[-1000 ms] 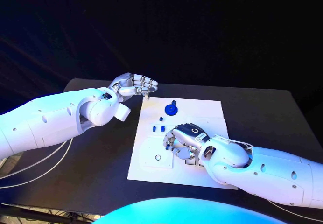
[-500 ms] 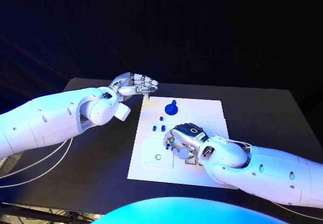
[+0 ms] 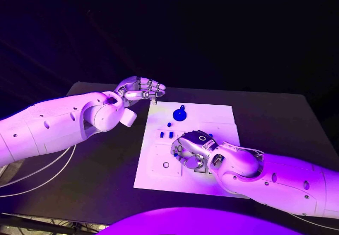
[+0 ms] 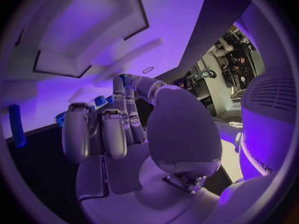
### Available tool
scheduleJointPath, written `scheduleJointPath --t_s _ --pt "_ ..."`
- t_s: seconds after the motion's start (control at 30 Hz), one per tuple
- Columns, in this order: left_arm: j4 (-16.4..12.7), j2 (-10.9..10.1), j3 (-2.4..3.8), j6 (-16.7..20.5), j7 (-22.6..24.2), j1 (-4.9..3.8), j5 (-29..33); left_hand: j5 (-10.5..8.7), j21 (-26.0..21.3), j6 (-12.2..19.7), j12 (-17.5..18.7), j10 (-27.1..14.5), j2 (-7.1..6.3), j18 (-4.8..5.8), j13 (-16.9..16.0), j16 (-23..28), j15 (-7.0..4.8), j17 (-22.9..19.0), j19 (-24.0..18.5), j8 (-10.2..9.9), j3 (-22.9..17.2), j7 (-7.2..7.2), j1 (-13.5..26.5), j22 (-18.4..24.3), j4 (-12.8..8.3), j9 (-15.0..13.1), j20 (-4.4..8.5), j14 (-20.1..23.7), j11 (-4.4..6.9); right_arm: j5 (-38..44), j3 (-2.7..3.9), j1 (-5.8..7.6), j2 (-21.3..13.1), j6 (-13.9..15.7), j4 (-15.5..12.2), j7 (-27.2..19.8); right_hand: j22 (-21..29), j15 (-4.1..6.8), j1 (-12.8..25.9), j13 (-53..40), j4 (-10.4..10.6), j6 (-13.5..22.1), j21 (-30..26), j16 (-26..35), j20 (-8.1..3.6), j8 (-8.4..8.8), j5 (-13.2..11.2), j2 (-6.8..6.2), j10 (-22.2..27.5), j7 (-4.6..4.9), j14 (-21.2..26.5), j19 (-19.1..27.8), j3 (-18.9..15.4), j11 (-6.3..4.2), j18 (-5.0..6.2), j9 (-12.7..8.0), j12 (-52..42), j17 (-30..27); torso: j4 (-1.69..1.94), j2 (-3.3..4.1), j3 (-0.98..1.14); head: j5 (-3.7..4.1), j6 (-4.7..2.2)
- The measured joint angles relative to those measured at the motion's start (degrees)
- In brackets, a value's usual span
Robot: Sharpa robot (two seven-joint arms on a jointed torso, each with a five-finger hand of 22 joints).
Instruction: Assemble the parts on the task board
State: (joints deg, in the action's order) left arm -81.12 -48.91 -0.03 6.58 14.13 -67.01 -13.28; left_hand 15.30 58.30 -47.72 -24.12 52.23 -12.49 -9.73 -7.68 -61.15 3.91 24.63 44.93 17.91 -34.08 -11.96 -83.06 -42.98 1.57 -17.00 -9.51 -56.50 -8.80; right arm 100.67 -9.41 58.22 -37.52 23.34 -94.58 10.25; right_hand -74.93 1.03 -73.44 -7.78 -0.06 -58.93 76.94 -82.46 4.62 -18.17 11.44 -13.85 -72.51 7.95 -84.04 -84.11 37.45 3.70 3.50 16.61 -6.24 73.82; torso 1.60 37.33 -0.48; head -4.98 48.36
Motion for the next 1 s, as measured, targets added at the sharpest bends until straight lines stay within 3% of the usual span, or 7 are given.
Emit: scheduleJointPath --t_s 0.43,0.63,0.77,1.0 --pt "0.1 0.0 0.0 -0.1 -0.2 0.0 0.0 0.0 -0.2 0.0 -0.3 -0.4 0.0 0.0 0.1 0.0 0.0 -0.2 0.0 0.0 0.0 0.0 0.0 0.1 0.0 0.0 0.0 0.0 -0.01 -0.1 -0.19 -0.14 -0.9 0.9 -0.6 0.7 0.0 -1.25 0.5 1.3 0.1 2.9 -5.4 1.4 1.38 2.5 0.0 -1.35 7.0 0.64 0.0 0.5 -2.2 1.55 0.01 -0.5 1.9 -2.4 -0.01 0.0 0.04 0.3 -0.31" --pt "0.2 0.0 0.0 -0.2 -0.3 0.0 0.0 0.0 -0.2 0.0 -0.3 -0.4 0.0 0.0 0.1 0.2 0.0 -0.2 0.0 0.0 0.2 0.0 0.0 0.1 -0.2 0.0 0.0 0.0 -0.01 -0.2 -0.13 0.32 -3.1 2.2 -3.0 1.2 0.0 -1.24 0.4 1.4 0.1 3.3 -6.8 1.8 1.66 2.88 0.0 -1.47 8.0 0.43 0.0 0.8 -2.7 1.72 0.01 -0.6 1.9 -3.3 -0.01 0.0 0.07 0.6 -0.64" --pt "0.3 0.0 0.0 -0.2 -0.4 0.0 0.0 0.0 -0.2 0.0 -0.3 -0.4 0.0 -0.01 0.1 0.2 0.0 -0.2 0.0 0.0 0.2 0.0 0.0 0.1 -0.2 0.0 0.0 0.0 -0.01 -0.4 0.18 1.94 -5.6 2.7 -5.1 1.7 0.0 -1.24 0.4 1.4 0.1 3.3 -6.8 1.8 1.66 2.88 0.0 -1.47 8.0 0.43 0.0 0.8 -2.7 1.72 0.01 -0.6 1.9 -3.3 -0.03 -0.01 0.06 0.91 -0.95" --pt "0.3 -0.1 -0.01 -0.4 -0.5 0.0 0.0 0.0 -0.2 0.0 -0.3 -0.4 0.0 0.0 0.1 0.2 0.0 -0.2 0.0 0.0 0.2 0.0 0.0 0.1 -0.2 0.0 0.0 0.0 -0.01 -2.0 0.66 6.34 -10.6 2.6 -7.1 2.7 0.0 -1.24 0.4 1.4 0.1 3.3 -6.4 1.8 1.66 2.88 0.0 -1.47 8.0 0.43 0.0 0.8 -3.1 1.72 0.01 -0.6 1.3 -3.1 -0.05 -0.03 0.04 1.92 -1.47"
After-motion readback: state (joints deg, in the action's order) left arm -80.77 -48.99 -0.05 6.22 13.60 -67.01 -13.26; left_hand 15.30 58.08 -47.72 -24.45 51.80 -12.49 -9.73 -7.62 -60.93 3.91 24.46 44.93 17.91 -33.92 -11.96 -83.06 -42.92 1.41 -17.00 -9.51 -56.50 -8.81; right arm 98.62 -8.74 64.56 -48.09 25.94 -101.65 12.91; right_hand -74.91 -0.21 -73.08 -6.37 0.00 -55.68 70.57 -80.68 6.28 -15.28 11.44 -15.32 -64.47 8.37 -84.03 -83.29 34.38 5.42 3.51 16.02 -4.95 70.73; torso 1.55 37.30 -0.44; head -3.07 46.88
